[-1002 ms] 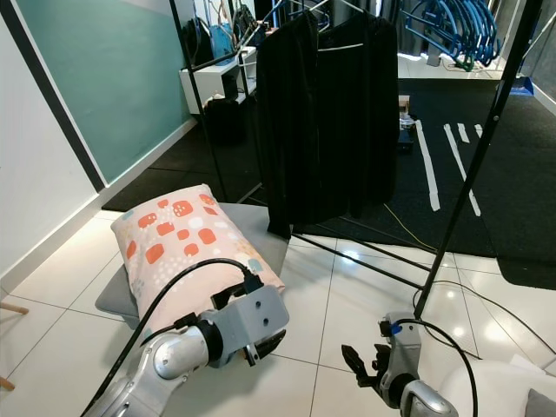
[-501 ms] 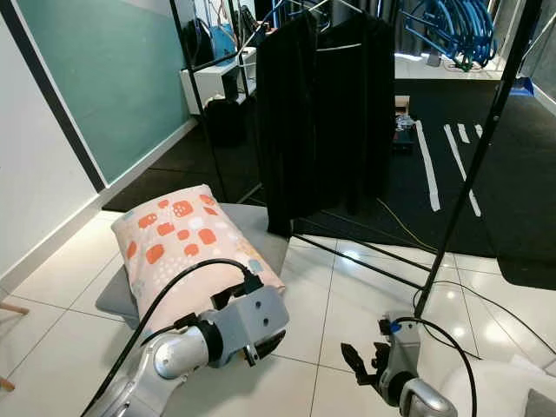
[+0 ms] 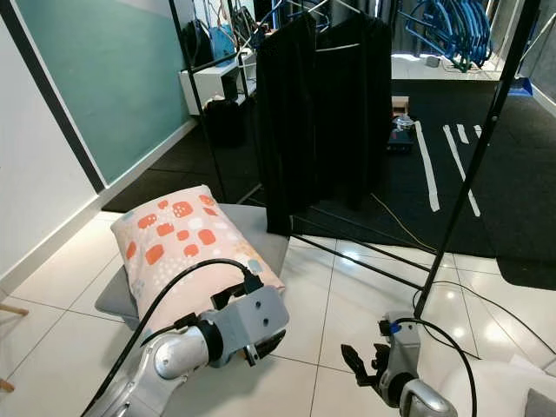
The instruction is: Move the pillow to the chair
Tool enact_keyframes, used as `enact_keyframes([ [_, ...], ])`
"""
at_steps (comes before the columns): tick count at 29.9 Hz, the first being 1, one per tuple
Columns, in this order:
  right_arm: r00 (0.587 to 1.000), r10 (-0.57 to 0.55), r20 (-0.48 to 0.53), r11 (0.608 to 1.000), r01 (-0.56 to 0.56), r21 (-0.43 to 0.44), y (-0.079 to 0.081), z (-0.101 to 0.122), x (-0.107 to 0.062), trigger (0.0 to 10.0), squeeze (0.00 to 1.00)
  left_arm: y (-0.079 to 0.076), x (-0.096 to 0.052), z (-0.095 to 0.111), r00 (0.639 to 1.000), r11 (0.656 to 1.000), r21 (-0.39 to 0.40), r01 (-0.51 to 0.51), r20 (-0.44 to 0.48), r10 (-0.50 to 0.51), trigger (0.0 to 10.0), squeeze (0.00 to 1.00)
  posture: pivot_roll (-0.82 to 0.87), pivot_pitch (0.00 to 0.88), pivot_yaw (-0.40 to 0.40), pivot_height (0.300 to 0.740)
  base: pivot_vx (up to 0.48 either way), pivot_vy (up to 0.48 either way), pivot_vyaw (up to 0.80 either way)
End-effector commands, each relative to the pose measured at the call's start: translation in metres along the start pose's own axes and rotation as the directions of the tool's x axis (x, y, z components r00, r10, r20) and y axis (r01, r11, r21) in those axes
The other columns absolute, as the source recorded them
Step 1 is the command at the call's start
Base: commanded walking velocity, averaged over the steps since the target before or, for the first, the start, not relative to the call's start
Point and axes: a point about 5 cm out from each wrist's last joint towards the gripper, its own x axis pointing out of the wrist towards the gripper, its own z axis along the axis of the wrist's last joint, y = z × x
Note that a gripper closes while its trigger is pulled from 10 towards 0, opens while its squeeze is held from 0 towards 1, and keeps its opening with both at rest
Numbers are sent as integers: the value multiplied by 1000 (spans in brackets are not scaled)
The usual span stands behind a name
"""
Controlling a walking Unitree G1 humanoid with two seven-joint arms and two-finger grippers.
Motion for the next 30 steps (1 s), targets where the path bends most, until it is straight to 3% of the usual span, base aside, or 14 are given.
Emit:
enact_keyframes([
  [1, 1000, 5, 2, 1000, -5, 15, 1, -2, 1, 10000, 0, -1, 1, -4, 1000, 1000, -6, 6, -16, -6, 10000, 0, -128, 15, 8, 740, 0, 0, 0],
  [15, 1000, 4, -7, 1000, -4, 13, -2, 0, 0, 10000, 0, -2, 4, -2, 1000, 1000, -6, 6, -13, -6, 10000, 0, -131, 24, -7, 740, 0, 0, 0],
  [23, 1000, -15, -17, 1000, 15, 17, -9, 4, 2, 10000, 0, -2, 14, 1, 1000, 1000, 6, 8, -4, -8, 10000, 0, -169, 6, -30, 740, 0, 0, 0],
  [25, 1000, -22, -14, 1000, 22, 10, -11, 6, 2, 10000, 0, -3, 17, 4, 1000, 996, 85, -12, -2, 12, 10000, 0, -173, 0, -37, 740, 0, 0, 0],
  [30, 999, -41, 7, 999, 42, -9, -13, 11, 3, 10000, 0, 0, 16, 6, 997, 988, 135, -74, 23, 71, 10000, 0, -181, 0, -38, 740, 0, 0, 0],
])
